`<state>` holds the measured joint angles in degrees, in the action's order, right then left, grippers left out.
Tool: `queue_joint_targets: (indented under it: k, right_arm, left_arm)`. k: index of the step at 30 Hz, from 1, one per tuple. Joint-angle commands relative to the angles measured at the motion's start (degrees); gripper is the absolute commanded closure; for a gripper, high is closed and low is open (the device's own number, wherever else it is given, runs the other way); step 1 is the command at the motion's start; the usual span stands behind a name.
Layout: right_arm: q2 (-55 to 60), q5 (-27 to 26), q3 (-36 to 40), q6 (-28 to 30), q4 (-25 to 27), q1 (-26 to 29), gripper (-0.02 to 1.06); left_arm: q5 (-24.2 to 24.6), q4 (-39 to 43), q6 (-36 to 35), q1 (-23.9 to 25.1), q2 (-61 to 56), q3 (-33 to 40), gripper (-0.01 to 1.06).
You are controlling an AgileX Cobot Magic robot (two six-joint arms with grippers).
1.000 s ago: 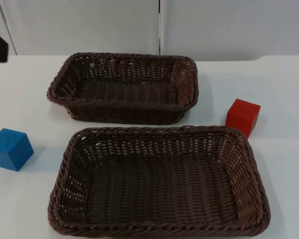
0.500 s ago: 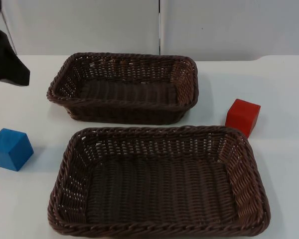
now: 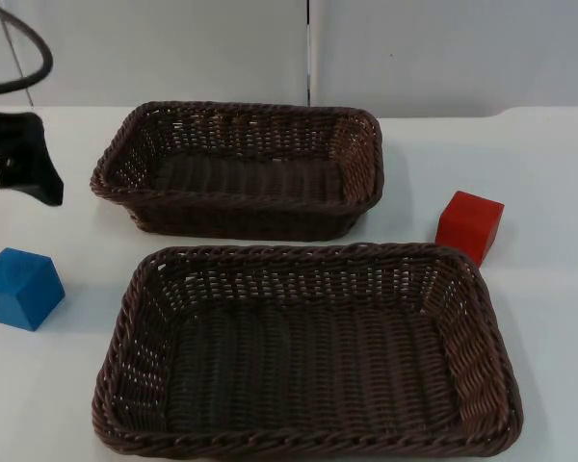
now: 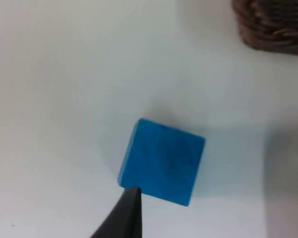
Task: Pick up one cube with the left hand and place it into the upper basket. Pick up one cube with the right hand and place it into the lower basket.
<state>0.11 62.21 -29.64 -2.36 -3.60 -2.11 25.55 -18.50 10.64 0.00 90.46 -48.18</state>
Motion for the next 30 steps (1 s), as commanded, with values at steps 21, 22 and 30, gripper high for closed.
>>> queue_joint_targets:
  k: [21, 22, 30]
  right_arm:
    - [-0.11, -0.36, 0.06, 0.39, -0.31, 0.21, -0.01]
    - [-0.11, -0.36, 0.06, 0.39, -0.31, 0.21, -0.01]
    - [-0.11, -0.36, 0.06, 0.39, -0.31, 0.21, -0.01]
  left_arm:
    - [-5.06, 12.42, -16.35, 0.09, 15.14, -5.17, 0.06]
    - [-4.93, 13.78, -17.34, 0.09, 15.49, -5.63, 0.06]
    - [-1.85, 19.77, -16.91, 0.09, 18.13, -8.13, 0.06]
